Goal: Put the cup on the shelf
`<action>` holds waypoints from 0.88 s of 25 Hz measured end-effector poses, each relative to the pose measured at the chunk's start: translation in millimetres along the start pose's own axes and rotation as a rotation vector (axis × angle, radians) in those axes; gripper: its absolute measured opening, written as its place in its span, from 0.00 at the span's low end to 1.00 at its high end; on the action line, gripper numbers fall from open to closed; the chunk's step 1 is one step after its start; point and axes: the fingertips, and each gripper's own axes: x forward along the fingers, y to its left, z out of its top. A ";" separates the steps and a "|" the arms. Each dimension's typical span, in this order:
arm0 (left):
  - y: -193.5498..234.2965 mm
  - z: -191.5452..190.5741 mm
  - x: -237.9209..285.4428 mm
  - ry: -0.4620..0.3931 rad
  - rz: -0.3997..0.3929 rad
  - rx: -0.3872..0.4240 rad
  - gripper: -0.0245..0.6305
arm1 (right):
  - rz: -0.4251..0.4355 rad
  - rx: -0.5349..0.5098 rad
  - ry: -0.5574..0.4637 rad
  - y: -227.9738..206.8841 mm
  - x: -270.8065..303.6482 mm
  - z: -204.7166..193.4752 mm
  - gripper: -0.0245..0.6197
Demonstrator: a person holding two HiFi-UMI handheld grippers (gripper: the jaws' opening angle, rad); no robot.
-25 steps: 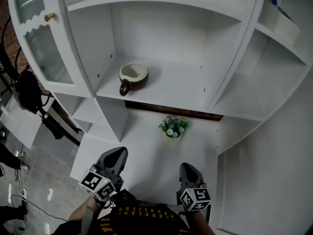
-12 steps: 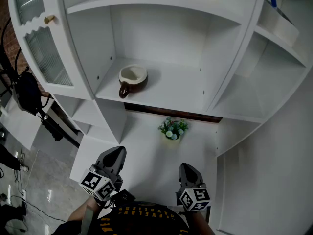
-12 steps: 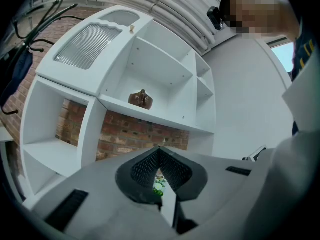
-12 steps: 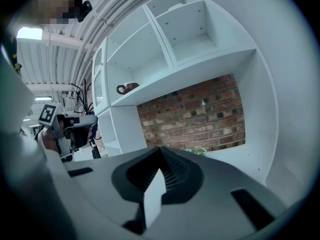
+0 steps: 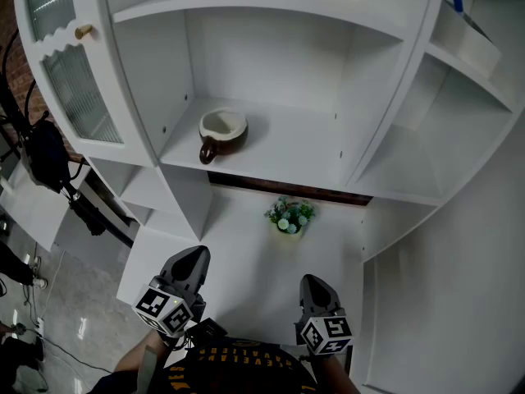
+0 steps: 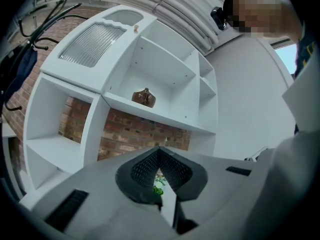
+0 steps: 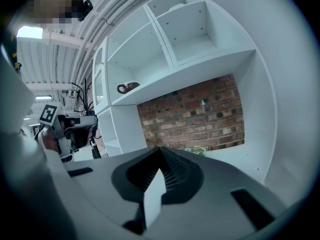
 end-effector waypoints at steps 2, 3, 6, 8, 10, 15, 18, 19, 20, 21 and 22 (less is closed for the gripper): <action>-0.6 -2.8 -0.3 0.003 -0.001 -0.004 0.04 | -0.003 0.000 -0.003 -0.8 -2.0 -0.3 0.05; -1.1 -3.6 -0.3 0.005 -0.001 -0.007 0.04 | -0.004 -0.001 -0.004 -1.1 -2.9 -0.5 0.05; -2.2 -5.7 -1.5 0.007 0.000 -0.010 0.04 | 0.002 -0.012 -0.001 0.3 -5.1 -2.0 0.05; -3.5 -5.0 -2.5 0.007 0.000 -0.009 0.04 | 0.012 -0.019 0.001 3.2 -6.1 -3.1 0.05; -4.3 -5.1 -3.3 0.008 -0.001 -0.008 0.04 | 0.021 -0.022 0.002 5.8 -6.7 -3.9 0.05; -4.9 -7.8 -5.1 0.013 0.000 -0.020 0.04 | 0.046 -0.031 0.004 12.2 -7.3 -4.9 0.05; -4.6 -9.5 -6.8 0.019 0.003 -0.023 0.04 | 0.049 -0.030 0.009 13.6 -7.9 -6.6 0.05; -4.5 -9.7 -7.2 0.019 0.004 -0.023 0.04 | 0.049 -0.031 0.010 14.0 -8.1 -7.0 0.05; -4.3 -9.4 -7.7 0.017 0.005 -0.021 0.04 | 0.050 -0.032 0.010 14.7 -8.2 -7.0 0.05; -4.1 -8.7 -8.1 0.015 0.006 -0.019 0.04 | 0.052 -0.034 0.009 15.8 -8.1 -6.7 0.05; -4.0 -7.7 -8.6 0.013 0.007 -0.018 0.04 | 0.055 -0.036 0.007 17.1 -8.0 -6.3 0.05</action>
